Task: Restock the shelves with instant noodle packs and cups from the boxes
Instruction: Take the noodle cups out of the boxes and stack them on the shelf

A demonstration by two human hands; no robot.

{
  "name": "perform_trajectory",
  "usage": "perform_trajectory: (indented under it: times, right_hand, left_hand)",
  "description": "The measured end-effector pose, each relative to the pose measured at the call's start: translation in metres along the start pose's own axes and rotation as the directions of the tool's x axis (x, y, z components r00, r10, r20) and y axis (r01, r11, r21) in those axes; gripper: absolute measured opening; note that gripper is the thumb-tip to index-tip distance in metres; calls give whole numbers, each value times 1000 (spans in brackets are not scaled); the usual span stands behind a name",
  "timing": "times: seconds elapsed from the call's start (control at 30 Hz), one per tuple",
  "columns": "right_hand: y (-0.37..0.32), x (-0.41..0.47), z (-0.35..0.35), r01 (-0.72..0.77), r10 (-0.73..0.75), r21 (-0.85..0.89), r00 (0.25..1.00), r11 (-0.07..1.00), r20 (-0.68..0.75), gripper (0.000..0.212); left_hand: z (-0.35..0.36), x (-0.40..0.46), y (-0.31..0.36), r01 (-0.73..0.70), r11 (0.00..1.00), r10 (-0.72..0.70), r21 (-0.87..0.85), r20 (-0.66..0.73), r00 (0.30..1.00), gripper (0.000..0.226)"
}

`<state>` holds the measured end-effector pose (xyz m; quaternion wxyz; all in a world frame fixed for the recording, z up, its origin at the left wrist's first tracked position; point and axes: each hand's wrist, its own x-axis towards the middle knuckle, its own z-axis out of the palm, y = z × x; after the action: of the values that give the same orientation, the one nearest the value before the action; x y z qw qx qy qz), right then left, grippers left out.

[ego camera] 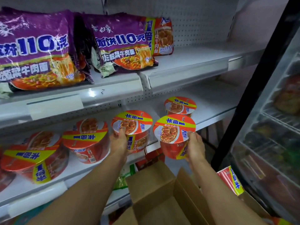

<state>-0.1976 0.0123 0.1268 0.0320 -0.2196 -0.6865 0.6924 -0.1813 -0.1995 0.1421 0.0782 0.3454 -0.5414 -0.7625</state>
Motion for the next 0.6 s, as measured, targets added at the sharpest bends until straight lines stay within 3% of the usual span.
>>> perform_trajectory:
  times: [0.13, 0.3, 0.43, 0.6]
  right_hand:
    - [-1, 12, 7, -13, 13, -43, 1000, 999, 6, 39]
    - [0, 22, 13, -28, 29, -36, 999, 999, 29, 64]
    - [-1, 26, 16, -52, 53, -13, 997, 999, 50, 47]
    - [-2, 30, 24, -84, 81, 47, 994, 995, 79, 42]
  left_hand:
    - [9, 14, 2, 15, 999, -16, -34, -35, 999, 56]
    - [11, 36, -1, 0, 999, -4, -39, -103, 995, 57]
    - [11, 46, -5, -43, 999, 46, 21, -172, 984, 66]
    - [1, 67, -23, -16, 993, 44, 120, -238, 970, 96]
